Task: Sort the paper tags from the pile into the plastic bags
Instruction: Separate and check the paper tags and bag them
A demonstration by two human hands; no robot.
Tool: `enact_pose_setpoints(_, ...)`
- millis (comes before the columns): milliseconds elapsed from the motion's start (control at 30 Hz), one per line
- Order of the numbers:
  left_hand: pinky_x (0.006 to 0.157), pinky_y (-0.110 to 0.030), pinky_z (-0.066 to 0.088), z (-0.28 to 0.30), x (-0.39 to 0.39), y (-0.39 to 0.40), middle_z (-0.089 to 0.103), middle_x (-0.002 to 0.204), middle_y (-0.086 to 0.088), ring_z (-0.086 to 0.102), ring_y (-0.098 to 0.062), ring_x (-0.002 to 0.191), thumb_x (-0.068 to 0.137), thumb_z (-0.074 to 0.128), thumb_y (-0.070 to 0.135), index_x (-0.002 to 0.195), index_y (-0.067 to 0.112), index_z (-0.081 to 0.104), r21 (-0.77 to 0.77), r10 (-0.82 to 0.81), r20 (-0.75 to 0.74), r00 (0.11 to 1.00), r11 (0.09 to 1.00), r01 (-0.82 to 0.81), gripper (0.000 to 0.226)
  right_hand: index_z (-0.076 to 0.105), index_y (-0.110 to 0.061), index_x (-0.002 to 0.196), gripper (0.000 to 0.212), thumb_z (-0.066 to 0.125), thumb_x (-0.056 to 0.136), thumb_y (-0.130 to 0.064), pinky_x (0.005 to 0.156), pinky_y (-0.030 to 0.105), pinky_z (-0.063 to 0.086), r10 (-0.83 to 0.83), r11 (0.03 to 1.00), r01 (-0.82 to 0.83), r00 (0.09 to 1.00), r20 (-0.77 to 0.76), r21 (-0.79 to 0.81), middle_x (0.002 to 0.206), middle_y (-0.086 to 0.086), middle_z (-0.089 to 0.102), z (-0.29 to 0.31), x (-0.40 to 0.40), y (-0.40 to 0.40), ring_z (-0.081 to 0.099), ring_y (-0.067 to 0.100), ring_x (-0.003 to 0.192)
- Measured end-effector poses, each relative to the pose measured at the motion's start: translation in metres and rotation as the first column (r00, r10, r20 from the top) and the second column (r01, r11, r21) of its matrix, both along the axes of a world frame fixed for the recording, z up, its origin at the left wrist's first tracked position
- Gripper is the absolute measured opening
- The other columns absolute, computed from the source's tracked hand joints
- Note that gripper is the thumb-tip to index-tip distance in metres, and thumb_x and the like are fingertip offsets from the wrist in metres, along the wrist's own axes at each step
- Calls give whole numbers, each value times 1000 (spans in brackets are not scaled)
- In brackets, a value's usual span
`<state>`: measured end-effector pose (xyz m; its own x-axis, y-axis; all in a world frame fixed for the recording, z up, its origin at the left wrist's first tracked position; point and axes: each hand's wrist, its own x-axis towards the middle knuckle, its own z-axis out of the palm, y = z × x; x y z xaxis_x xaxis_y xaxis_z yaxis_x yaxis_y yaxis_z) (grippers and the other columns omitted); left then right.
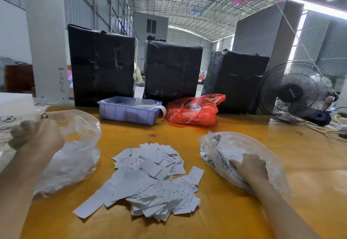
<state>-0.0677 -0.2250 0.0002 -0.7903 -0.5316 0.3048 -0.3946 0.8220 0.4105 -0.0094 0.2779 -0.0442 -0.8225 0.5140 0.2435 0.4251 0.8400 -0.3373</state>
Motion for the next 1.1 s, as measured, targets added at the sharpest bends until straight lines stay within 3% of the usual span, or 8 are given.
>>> enact_pose_setpoints(167,90,-47,43,34,34,54,49,119,-28,46,-42,107,80,71,24,123,-3,51,-143,28,3,1000,989,-27,55,71,-6,74,24,61,90,-22,72,37,53,41,998,-47,985,-169,-30,89,12,69,-6,-3,0,62,31,84)
enact_pose_setpoints(333,81,-42,45,47,60,112,47,121,-20,46,-36,110,86,66,30,123,6,50,-248,-51,-54,997,968,36,47,70,-4,89,22,51,92,-16,72,38,50,33,999,-31,941,-338,11,94,15,67,-10,-3,1,58,33,89)
enact_pose_setpoints(467,79,-34,44,39,67,149,50,118,-11,48,-29,109,90,59,36,120,13,52,-344,-227,-90,970,921,184,39,56,-18,123,43,43,95,-48,89,37,42,13,991,-9,1000,-27,134,124,5,58,-8,-4,-4,47,28,116)
enact_pose_setpoints(533,81,-30,44,30,69,166,50,119,-6,47,-24,111,92,56,34,124,17,51,-374,-333,-106,937,886,272,36,64,-22,109,38,43,94,-51,88,36,42,14,991,-19,999,42,134,118,2,61,-6,-6,-5,49,26,112)
enact_pose_setpoints(600,83,-27,44,22,69,179,51,119,-3,47,-20,109,93,53,31,123,20,51,-412,-418,-127,899,847,336,32,72,-22,88,26,53,92,-39,84,35,46,26,999,-24,998,-61,38,105,1,67,-4,-7,-5,55,26,103)
enact_pose_setpoints(733,81,-24,44,7,72,200,53,116,1,47,-17,108,94,50,26,120,20,54,-440,-545,-132,828,781,443,27,74,-22,75,9,68,83,-22,68,29,48,34,996,-48,985,-168,-79,91,2,72,5,-6,-3,63,25,87)
enact_pose_setpoints(867,80,-24,44,-2,74,211,55,116,2,47,-17,109,94,51,27,120,19,54,-402,-628,-122,769,739,540,27,71,-9,71,19,62,86,-16,66,34,49,7,981,-71,941,-339,-179,77,10,69,5,-7,0,60,32,76)
enact_pose_setpoints(1100,91,-28,45,-14,74,215,53,126,0,44,-20,119,94,52,31,121,17,55,-317,-695,-80,715,698,642,31,65,7,89,11,57,89,-2,61,42,47,41,996,-87,660,-750,-23,74,28,67,3,-2,-9,63,46,68)
